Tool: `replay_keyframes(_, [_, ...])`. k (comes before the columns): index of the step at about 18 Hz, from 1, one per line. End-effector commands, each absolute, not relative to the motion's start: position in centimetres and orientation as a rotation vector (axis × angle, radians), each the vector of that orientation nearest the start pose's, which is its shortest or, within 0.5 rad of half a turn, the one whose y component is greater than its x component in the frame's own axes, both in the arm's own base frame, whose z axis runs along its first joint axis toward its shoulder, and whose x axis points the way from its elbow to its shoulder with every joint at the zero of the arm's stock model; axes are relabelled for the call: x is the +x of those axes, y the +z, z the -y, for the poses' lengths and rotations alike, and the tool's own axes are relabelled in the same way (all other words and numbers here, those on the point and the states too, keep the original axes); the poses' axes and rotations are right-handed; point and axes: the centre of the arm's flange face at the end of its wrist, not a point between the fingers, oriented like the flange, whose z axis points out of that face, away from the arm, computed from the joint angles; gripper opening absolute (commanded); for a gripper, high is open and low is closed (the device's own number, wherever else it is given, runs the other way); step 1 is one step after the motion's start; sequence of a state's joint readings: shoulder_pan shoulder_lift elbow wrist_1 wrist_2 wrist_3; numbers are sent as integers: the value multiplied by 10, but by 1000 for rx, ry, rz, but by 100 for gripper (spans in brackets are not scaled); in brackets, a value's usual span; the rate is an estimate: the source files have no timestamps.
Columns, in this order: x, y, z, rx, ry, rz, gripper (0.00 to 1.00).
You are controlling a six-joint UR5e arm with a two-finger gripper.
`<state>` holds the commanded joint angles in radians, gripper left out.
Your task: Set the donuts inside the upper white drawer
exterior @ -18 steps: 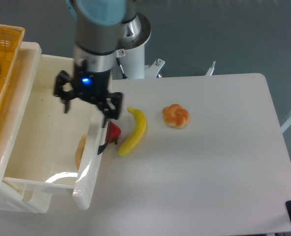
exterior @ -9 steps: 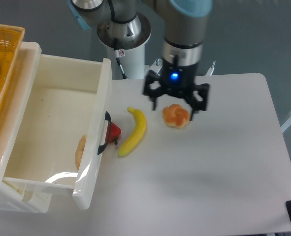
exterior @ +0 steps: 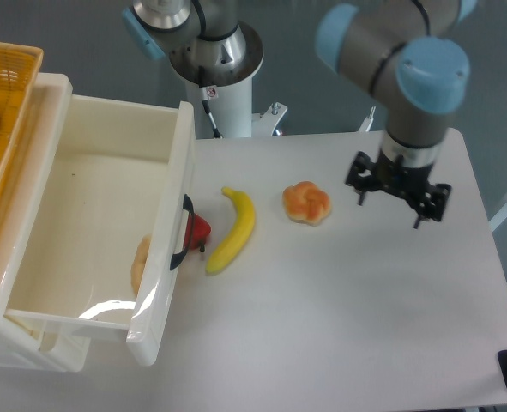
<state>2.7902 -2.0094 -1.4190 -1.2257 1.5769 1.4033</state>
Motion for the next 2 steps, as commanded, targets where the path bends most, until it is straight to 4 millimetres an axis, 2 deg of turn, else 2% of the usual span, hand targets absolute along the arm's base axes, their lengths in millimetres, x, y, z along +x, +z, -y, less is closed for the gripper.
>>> replay_keyframes(2, [-584,332,-349,-3119,73,-336,100])
